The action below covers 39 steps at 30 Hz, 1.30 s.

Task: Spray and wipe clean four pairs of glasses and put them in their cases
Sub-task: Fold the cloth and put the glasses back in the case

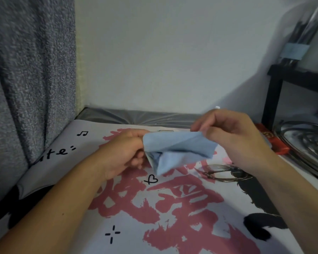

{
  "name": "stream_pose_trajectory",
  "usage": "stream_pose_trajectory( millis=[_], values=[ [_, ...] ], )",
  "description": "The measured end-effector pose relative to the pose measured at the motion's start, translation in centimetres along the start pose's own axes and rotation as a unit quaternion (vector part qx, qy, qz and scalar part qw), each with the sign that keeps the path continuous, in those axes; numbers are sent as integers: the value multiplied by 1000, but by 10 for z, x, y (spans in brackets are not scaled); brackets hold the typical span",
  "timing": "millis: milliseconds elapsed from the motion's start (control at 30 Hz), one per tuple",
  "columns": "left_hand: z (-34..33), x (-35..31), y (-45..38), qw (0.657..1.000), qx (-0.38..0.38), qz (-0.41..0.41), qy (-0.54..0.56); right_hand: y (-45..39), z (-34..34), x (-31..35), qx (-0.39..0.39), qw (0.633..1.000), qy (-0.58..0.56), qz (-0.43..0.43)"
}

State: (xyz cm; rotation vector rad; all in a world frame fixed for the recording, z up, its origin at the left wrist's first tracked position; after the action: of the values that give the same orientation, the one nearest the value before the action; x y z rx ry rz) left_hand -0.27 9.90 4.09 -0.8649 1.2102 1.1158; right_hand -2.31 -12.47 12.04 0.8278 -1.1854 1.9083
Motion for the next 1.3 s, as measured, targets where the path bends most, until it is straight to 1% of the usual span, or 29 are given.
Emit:
stream_pose_trajectory(
  millis=[67,100,133,167,233,300,333,400,433,533,633,700,767,867,933,1000,1067,1133,1200,1267,1300],
  values=[
    [-8,4,6,995,86,35,-46,-2,-1,6,-11,999,-31,3],
    [-12,4,9,991,115,35,-66,-3,-2,9,-13,999,-37,-1],
    [-15,1,11,989,123,20,-81,-3,-4,12,-10,1000,-25,-3],
    [-17,-3,12,990,116,-10,-81,-4,-5,15,-3,1000,1,-6],
    [-20,-8,9,990,117,-76,-12,-5,-9,21,14,999,47,-19],
    [-25,-6,6,975,163,-121,90,-8,-10,25,18,997,68,-44],
    [-28,-5,8,966,188,-132,118,-9,-10,26,14,995,76,-57],
    [-35,-5,11,959,225,-130,117,-13,-10,24,3,993,77,-94],
    [-36,-5,12,959,229,-123,111,-15,-10,22,-2,991,70,-115],
    [-32,-11,16,970,176,-100,134,-16,-11,19,-6,986,34,-166],
    [-24,-19,19,974,116,-73,183,-11,-7,18,7,979,-47,-200],
    [-17,-30,21,973,98,-83,194,-7,-4,20,21,976,-63,-208],
    [-6,-42,21,977,61,-79,191,-6,-1,19,29,978,-59,-198],
    [10,-62,20,986,-24,-85,140,-15,3,20,7,985,-74,-157],
    [18,-79,24,985,-67,-129,92,-21,5,25,-9,989,-80,-126],
    [23,-93,34,979,-82,-182,47,-21,6,32,-14,993,-81,-86],
    [22,-94,54,976,-72,-205,1,-9,7,38,-1,996,-72,-46],
    [13,-74,76,979,-49,-186,-66,16,3,35,44,998,-22,-26],
    [0,-34,98,979,-17,-141,-143,51,-12,14,123,990,44,-54],
    [-14,9,117,966,-5,-110,-235,92,-33,-9,202,972,90,-80],
    [-19,27,126,947,-15,-115,-299,110,-43,-19,232,964,104,-77]
  ],
)
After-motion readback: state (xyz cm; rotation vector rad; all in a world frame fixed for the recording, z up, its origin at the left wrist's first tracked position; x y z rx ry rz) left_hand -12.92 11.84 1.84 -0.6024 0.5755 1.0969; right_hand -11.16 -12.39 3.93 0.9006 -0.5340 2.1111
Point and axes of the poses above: each hand's wrist, its own y-axis away from the middle knuckle, its own z-axis out of the back of the hand, x = y × z, the point moved 4 cm from there along -y, towards the middle knuckle, and after that the axes turned 5 degrees about -y, right-handed, at the moved point
